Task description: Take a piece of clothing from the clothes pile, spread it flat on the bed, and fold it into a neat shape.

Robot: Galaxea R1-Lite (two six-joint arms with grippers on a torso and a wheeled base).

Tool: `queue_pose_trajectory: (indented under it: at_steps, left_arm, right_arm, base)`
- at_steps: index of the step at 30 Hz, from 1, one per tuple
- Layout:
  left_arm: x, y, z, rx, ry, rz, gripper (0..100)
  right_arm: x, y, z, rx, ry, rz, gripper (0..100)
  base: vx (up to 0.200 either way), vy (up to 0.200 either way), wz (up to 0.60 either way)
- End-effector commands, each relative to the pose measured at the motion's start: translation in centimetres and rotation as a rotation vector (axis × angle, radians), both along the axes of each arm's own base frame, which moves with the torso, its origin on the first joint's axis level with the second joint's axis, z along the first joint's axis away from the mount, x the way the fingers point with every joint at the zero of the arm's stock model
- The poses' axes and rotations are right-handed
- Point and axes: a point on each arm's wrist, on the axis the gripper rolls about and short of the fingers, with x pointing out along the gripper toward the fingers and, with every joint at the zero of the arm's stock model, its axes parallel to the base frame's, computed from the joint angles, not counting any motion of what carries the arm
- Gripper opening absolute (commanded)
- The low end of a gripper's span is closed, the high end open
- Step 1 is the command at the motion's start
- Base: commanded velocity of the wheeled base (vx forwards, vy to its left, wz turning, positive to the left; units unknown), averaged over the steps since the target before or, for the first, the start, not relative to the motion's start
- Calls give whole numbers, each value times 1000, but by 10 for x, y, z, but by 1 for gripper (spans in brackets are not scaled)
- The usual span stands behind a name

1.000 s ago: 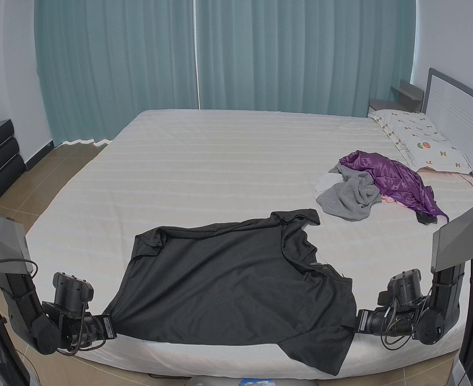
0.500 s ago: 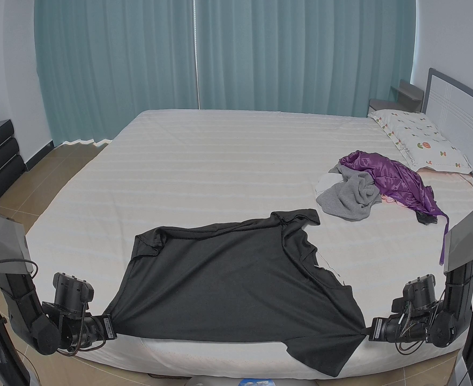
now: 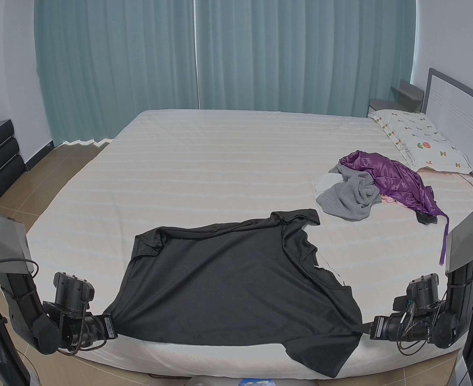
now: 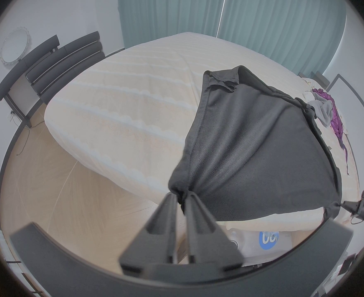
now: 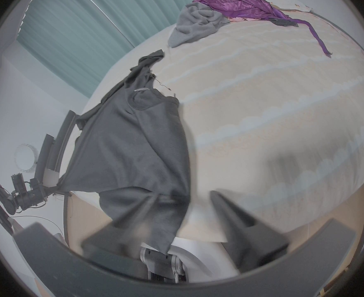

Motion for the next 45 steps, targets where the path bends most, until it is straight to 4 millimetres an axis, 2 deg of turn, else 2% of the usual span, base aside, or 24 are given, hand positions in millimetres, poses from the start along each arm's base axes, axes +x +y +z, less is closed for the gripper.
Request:
queue_pose_trajectory:
  at_steps: [1, 7, 11, 17, 25, 37, 45]
  left_arm:
    - [1, 0, -3, -1, 9, 1, 100]
    - [7, 2, 1, -13, -25, 23, 100]
    - [13, 5, 15, -48, -105, 45, 100]
    - [22, 8, 29, -87, -184, 63, 100]
    - [23, 5, 34, -138, -210, 64, 100]
    - [26, 5, 37, -172, -221, 92, 100]
    - [32, 2, 39, -189, -245, 98, 100]
  right_arm:
    - [1, 1, 4, 28, -41, 5, 100]
    - [11, 5, 11, 95, -124, -38, 100]
    - [13, 13, 18, 239, -130, -96, 100]
    - [13, 12, 30, 331, -130, -172, 100]
    - [14, 0, 32, 347, -131, -240, 100]
    - [14, 1, 31, 359, -122, -248, 100]
    - [14, 1, 31, 359, -122, -247, 100]
  base:
    - [0, 0, 0]
    - [0, 0, 0]
    - [0, 0, 0]
    - [0, 0, 0]
    - [0, 0, 0]
    - [0, 200, 0]
    - [0, 0, 0]
